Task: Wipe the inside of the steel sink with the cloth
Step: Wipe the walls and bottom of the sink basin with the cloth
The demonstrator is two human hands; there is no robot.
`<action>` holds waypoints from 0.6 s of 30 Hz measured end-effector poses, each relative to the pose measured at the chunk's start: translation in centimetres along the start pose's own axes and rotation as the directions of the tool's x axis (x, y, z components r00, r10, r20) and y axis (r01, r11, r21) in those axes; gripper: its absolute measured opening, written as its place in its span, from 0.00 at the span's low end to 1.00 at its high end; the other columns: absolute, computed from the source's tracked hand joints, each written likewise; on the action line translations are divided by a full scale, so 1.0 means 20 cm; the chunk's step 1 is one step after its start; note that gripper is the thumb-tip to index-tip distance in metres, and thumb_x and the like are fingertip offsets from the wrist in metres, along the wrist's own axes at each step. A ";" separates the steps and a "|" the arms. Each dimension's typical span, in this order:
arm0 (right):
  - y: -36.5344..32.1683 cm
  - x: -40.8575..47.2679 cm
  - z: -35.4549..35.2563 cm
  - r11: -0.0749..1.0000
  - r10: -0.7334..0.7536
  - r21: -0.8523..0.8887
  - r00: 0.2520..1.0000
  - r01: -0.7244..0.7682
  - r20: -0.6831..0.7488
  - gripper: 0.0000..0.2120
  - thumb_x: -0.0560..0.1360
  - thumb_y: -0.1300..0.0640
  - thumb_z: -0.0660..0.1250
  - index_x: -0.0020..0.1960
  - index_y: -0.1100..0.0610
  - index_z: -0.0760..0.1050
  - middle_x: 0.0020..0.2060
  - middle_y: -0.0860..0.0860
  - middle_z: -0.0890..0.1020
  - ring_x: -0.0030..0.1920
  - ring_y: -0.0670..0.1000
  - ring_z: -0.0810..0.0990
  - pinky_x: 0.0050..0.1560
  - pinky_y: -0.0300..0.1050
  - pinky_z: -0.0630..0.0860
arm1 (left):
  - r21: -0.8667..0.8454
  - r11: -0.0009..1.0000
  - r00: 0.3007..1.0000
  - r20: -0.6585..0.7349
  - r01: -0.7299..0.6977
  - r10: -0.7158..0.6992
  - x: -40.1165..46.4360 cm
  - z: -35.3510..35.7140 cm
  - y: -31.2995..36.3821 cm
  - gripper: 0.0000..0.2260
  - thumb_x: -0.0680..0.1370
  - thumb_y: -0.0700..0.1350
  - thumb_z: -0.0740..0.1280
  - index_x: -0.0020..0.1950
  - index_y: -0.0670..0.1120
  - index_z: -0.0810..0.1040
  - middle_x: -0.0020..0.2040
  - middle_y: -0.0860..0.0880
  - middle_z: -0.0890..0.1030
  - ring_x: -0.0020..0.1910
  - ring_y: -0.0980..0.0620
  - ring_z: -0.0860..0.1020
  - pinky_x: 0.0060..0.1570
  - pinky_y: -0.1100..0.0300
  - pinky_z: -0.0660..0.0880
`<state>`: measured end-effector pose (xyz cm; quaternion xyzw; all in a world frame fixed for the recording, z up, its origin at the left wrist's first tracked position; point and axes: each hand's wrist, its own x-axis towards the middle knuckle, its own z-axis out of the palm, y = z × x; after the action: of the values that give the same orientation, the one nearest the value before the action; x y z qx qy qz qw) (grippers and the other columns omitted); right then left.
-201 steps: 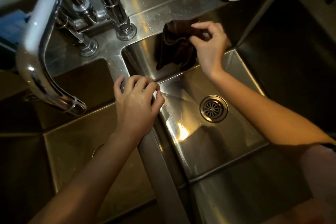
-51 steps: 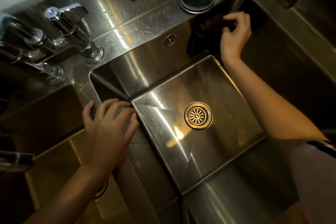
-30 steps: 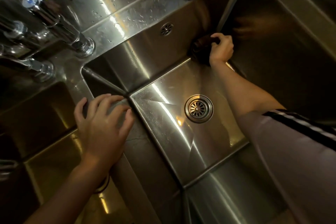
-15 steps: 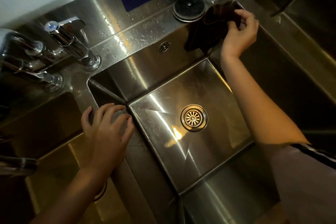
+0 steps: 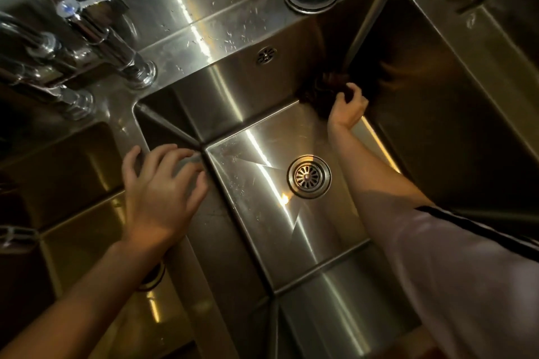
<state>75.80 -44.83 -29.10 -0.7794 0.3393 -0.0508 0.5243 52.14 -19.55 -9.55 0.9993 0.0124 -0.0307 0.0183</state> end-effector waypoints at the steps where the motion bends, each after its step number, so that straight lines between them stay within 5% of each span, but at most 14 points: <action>1: 0.01 -0.01 0.00 1.000 -0.001 -0.009 1.000 0.001 0.029 0.18 0.75 0.59 0.67 0.64 0.54 0.76 0.62 0.59 0.71 0.61 0.58 0.74 0.58 0.37 0.68 | 0.042 0.998 0.999 0.020 -0.045 0.044 0.01 -0.01 0.00 0.20 0.78 0.53 0.54 0.50 0.43 0.82 0.56 0.43 0.81 0.62 0.40 0.75 0.67 0.36 0.58; 6: 0.02 -0.10 0.07 0.998 0.058 -0.021 0.984 -0.055 0.171 0.36 0.72 0.44 0.70 0.75 0.48 0.59 0.72 0.61 0.60 0.71 0.61 0.64 0.72 0.52 0.63 | 0.149 0.938 0.942 -0.077 -0.312 0.326 0.10 -0.07 0.02 0.19 0.79 0.51 0.57 0.48 0.42 0.84 0.52 0.41 0.83 0.57 0.39 0.80 0.64 0.35 0.64; 10: -0.10 -0.13 0.19 0.976 0.201 0.069 0.977 -0.205 0.068 0.38 0.72 0.37 0.66 0.76 0.43 0.55 0.75 0.59 0.55 0.74 0.61 0.56 0.75 0.55 0.53 | 0.132 0.899 0.896 -0.107 -0.417 0.431 0.22 -0.09 0.01 0.18 0.79 0.51 0.58 0.48 0.42 0.84 0.51 0.43 0.83 0.56 0.41 0.80 0.63 0.36 0.66; 15: -0.19 -0.04 0.29 0.931 0.332 0.182 0.941 -0.315 -0.069 0.33 0.75 0.39 0.63 0.76 0.43 0.55 0.73 0.58 0.59 0.73 0.61 0.56 0.73 0.56 0.52 | -0.100 0.953 0.956 -0.094 -0.286 0.278 0.29 -0.05 -0.03 0.19 0.78 0.51 0.56 0.48 0.42 0.84 0.52 0.44 0.83 0.58 0.41 0.78 0.66 0.38 0.61; 18: -0.16 0.01 0.31 0.901 0.371 0.289 0.919 -0.323 -0.129 0.37 0.72 0.45 0.71 0.75 0.48 0.56 0.71 0.58 0.64 0.71 0.61 0.62 0.73 0.56 0.57 | -0.195 0.947 0.963 -0.134 -0.257 0.234 0.29 0.00 -0.04 0.18 0.78 0.50 0.57 0.48 0.42 0.84 0.51 0.45 0.83 0.58 0.43 0.77 0.66 0.41 0.61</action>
<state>80.15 -39.47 -29.27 -0.6218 0.5098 -0.0713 0.5903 57.88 -18.55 -9.93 0.9856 -0.1081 0.0279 0.1268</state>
